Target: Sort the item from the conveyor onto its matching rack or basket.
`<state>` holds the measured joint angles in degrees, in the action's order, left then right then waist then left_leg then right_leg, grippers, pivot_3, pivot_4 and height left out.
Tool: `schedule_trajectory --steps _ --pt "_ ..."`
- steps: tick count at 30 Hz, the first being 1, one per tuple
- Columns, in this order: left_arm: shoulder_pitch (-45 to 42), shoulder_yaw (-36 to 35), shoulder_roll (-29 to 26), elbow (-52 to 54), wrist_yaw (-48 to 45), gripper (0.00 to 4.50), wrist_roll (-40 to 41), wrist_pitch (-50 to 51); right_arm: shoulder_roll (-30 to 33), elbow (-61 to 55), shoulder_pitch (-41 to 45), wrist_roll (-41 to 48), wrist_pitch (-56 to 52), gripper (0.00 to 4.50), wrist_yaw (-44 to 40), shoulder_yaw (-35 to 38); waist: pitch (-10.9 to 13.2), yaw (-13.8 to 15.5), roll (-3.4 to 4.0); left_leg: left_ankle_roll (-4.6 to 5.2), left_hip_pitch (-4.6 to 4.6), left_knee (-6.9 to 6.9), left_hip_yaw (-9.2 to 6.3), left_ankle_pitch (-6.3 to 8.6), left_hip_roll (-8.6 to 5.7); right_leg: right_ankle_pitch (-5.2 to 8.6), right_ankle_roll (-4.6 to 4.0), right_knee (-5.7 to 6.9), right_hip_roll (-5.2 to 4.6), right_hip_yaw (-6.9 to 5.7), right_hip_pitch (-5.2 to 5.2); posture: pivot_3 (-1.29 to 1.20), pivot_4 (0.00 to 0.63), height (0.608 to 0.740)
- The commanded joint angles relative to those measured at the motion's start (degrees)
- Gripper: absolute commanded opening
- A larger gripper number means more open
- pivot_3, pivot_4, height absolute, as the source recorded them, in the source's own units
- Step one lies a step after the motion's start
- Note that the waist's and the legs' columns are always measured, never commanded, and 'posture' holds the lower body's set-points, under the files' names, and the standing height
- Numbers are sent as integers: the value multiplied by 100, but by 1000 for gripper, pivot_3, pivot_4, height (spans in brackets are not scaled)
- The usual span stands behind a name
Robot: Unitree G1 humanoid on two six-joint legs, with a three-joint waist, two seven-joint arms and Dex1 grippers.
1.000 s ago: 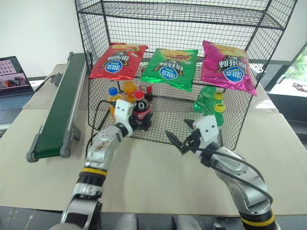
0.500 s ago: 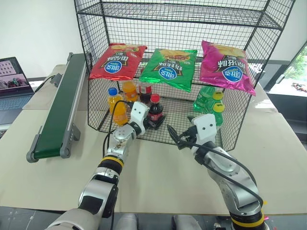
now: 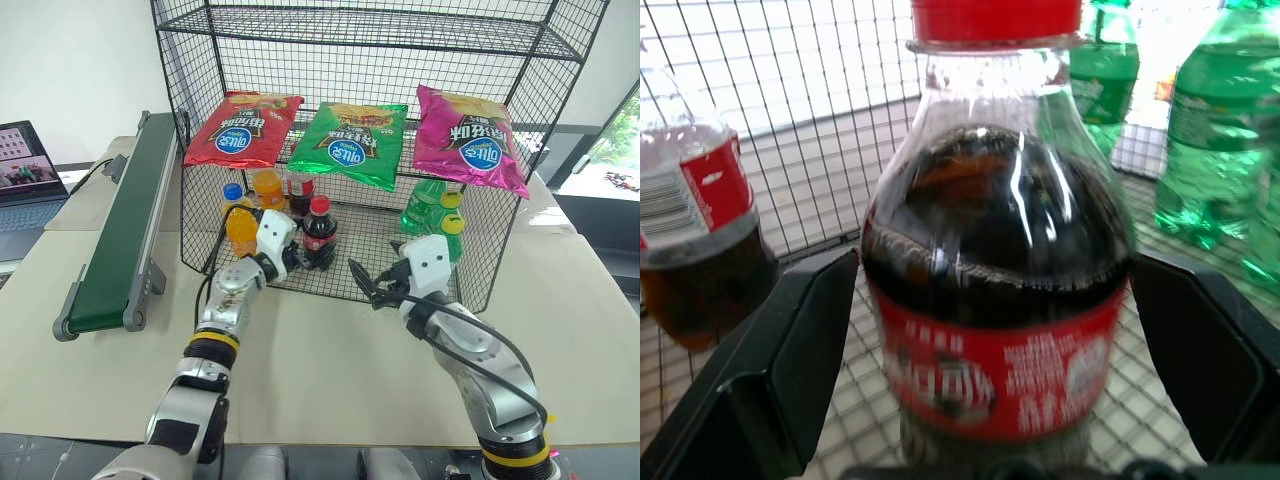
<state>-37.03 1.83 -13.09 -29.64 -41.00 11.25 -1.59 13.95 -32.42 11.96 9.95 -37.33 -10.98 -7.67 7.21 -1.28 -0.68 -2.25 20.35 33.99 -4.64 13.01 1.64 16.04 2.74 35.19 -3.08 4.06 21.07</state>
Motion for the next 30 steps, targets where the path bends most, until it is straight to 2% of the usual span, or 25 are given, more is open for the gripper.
schedule_trajectory --steps 1,9,15,21,30 --pt "152 -71 -269 957 -275 4471 301 698 -24 -78 85 54 141 4500 -79 133 0 16 0 0 1 0 -1 0 0 0 0 0 0 -1 0 0 150 738" --pt "1268 -629 -1147 3066 -76 4471 816 2160 177 -11 -372 124 644 4500 -496 265 -2 6 4 0 -4 -2 1 1 4 -1 -2 -1 -1 0 -3 0 150 738" --pt "2706 -1074 -1120 4370 1007 4471 563 2587 230 167 -934 -104 1208 4500 -596 126 -2 3 5 0 -7 -4 1 1 10 0 -1 -2 0 1 -3 0 150 738" --pt "3553 -1135 -910 4632 1662 4471 210 2230 79 187 -1417 -268 1506 4500 -386 166 -3 58 4 -1 -9 2 2 1 9 1 2 -4 -2 0 -6 0 150 738" --pt "3919 -1142 -836 4688 1664 4471 358 2061 146 232 -1712 -245 1540 4500 -519 235 -6 34 5 -2 -10 -1 4 1 10 2 1 -7 -1 1 -5 0 150 738"
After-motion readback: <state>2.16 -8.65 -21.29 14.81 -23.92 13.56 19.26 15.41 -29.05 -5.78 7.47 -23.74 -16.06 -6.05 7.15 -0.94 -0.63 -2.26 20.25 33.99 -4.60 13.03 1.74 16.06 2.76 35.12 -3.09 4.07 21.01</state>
